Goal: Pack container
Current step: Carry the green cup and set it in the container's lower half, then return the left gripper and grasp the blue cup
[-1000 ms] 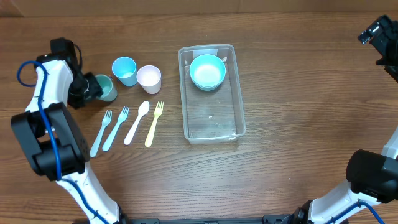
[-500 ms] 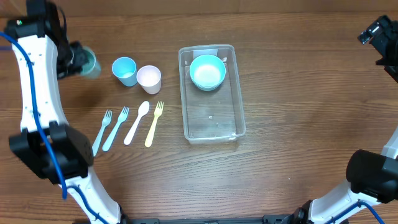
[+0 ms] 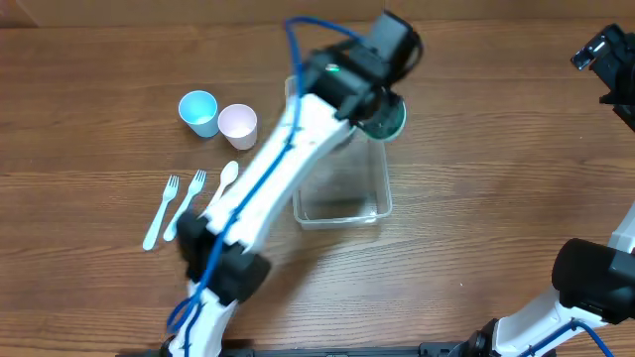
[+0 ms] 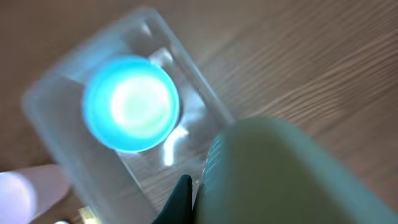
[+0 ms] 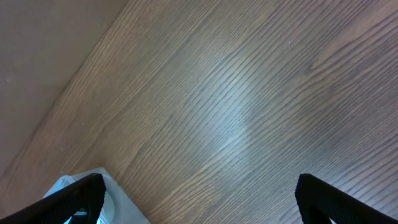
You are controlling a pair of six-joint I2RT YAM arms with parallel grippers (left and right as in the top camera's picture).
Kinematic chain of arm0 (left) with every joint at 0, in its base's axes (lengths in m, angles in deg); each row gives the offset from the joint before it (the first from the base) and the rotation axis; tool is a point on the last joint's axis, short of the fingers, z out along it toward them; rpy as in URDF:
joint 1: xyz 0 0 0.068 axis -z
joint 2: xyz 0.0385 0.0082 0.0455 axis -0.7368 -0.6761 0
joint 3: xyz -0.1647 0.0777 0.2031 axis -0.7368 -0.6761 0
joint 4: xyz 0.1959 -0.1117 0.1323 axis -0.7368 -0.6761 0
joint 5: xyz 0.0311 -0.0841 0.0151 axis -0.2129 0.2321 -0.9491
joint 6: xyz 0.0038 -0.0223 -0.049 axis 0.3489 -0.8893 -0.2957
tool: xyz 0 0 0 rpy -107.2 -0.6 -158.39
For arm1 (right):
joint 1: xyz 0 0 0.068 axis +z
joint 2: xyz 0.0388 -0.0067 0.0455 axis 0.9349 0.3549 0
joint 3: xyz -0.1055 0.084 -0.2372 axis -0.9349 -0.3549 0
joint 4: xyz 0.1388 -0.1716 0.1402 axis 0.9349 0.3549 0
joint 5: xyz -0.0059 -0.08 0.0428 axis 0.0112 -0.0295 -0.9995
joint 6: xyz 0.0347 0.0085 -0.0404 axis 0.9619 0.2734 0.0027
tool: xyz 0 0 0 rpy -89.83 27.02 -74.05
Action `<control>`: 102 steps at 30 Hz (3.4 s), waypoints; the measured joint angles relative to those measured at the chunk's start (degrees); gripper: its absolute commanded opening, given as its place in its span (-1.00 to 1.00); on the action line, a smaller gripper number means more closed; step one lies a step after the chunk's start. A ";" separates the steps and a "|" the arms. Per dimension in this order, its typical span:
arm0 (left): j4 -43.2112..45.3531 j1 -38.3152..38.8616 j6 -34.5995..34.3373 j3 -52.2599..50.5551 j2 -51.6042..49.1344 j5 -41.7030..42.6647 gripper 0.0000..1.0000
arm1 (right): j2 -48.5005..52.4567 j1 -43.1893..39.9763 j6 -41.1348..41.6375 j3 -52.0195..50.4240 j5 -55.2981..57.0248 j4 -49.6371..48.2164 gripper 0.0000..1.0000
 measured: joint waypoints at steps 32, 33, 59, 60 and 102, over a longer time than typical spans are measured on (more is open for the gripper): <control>-7.52 -4.74 -6.03 -0.52 -15.85 4.55 -0.54 | 0.00 -0.02 0.02 0.00 0.00 0.04 1.00; -8.11 -4.74 -6.03 -0.31 -15.85 4.55 -0.53 | 0.00 0.00 0.00 -0.02 0.00 0.07 1.00; 12.02 7.17 -6.21 8.48 -15.04 20.00 -0.88 | 0.00 0.00 0.00 0.00 -0.02 0.02 1.00; 12.02 7.61 -6.21 8.11 -16.46 20.55 -0.87 | 0.00 -0.02 0.00 0.00 0.02 0.02 1.00; -21.09 -14.93 -7.93 42.62 -5.92 3.74 0.31 | 0.00 0.00 0.00 0.00 0.00 0.02 1.00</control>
